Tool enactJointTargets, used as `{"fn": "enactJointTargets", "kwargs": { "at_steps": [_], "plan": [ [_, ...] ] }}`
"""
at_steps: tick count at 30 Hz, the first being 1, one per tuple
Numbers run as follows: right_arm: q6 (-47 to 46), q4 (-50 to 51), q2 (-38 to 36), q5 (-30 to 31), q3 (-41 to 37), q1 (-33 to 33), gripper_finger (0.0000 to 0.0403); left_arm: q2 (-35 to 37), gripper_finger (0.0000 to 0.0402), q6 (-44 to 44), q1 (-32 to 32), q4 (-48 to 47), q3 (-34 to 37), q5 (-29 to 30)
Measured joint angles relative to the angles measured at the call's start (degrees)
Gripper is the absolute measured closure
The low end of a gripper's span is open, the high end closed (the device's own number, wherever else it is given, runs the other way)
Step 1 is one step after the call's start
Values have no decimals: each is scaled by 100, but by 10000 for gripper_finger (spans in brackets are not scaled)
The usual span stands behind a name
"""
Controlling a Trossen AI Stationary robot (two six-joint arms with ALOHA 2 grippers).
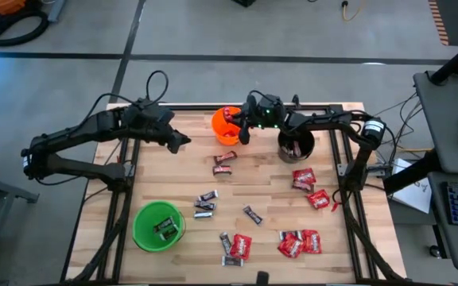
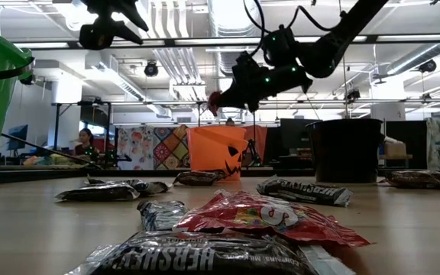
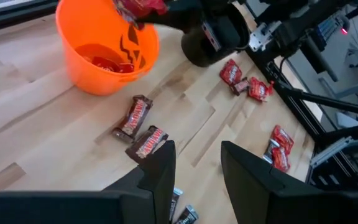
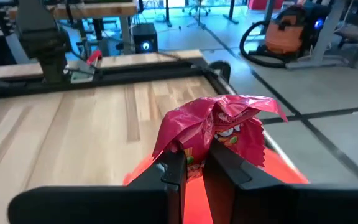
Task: Sort candy
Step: Put the red candy into the orange bucket
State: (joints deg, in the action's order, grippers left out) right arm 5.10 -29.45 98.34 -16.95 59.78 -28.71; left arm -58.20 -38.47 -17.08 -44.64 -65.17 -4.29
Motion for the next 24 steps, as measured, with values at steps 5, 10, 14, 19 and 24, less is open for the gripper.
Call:
{"fn": "enactJointTargets", "kwargs": {
  "at_steps": [5,10,14,19,24],
  "plan": [
    [-2,-1,-2,2,-137,0,369,-110,288,-108,0,-2,2,175],
    [0,14,-2,44,-142,-7,369,-276,288,-293,0,-2,4,191],
    [2,16,-2,45,-96,-7,369,-403,288,-357,0,0,4,189],
    [-34,97,-2,48,-61,-7,369,-478,288,-457,0,-3,7,187],
    [-60,864,-2,287,163,-7,369,-464,288,-584,0,-4,7,185]
  ]
}}
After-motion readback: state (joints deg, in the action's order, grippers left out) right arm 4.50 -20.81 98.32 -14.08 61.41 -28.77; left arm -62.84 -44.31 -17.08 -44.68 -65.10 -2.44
